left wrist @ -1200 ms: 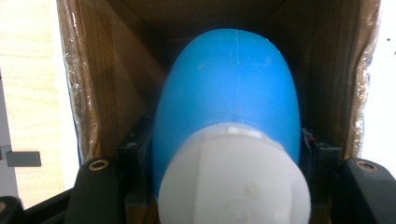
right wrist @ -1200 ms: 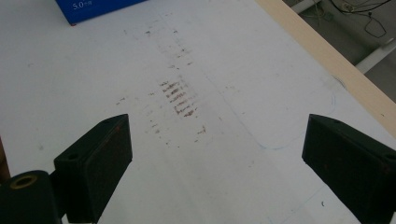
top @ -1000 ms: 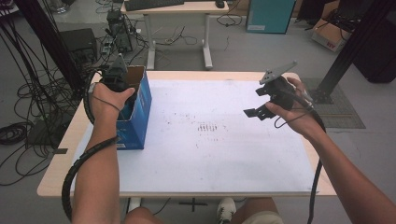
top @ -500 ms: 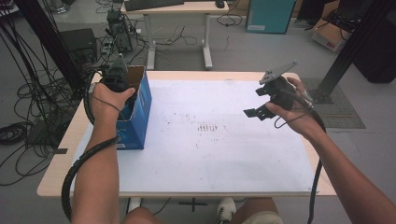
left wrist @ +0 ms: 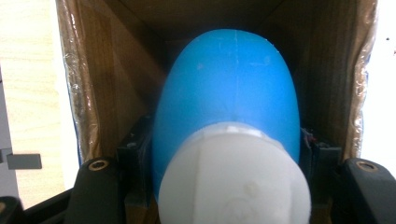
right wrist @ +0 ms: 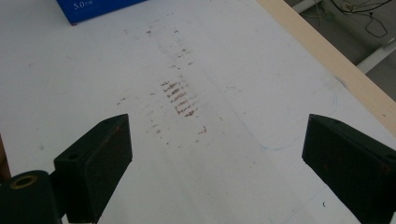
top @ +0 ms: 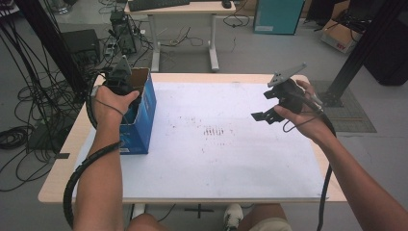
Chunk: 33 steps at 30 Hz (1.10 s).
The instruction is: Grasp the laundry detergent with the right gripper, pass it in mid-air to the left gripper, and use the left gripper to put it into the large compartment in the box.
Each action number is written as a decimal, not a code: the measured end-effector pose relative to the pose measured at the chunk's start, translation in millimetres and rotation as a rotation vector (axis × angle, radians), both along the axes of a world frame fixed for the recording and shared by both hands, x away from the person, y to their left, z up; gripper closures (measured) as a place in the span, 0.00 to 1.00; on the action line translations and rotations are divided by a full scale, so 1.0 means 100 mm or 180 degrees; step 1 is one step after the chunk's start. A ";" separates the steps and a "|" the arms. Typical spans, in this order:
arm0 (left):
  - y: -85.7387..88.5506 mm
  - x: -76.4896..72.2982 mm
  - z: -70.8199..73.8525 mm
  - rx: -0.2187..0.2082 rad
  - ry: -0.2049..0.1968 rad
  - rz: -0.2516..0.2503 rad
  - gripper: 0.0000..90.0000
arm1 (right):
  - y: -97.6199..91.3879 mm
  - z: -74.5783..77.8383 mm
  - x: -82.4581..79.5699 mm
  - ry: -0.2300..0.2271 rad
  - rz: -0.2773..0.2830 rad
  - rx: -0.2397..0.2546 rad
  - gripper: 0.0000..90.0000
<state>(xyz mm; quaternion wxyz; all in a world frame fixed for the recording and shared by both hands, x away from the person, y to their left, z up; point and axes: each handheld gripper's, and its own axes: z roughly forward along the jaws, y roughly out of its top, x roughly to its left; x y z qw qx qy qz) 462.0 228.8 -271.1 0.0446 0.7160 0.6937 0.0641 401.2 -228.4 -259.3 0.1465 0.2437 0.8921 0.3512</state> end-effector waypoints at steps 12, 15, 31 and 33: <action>-0.01 -0.05 0.11 0.0025 -0.0069 -0.0026 0.37 | 0.01 0.02 0.01 -0.0004 0.0012 -0.0004 0.09; -0.02 -0.07 0.14 0.0054 -0.0078 -0.0039 0.36 | 0.01 0.02 0.01 -0.0008 0.0022 0.0000 0.09; -0.12 -0.19 0.43 0.0044 -0.0197 -0.0186 0.32 | -0.01 0.00 0.01 0.0004 0.0001 0.0003 0.09; -0.15 -0.22 0.48 0.0050 -0.0229 -0.0208 0.31 | -0.01 0.00 0.00 0.0017 -0.0016 0.0010 0.09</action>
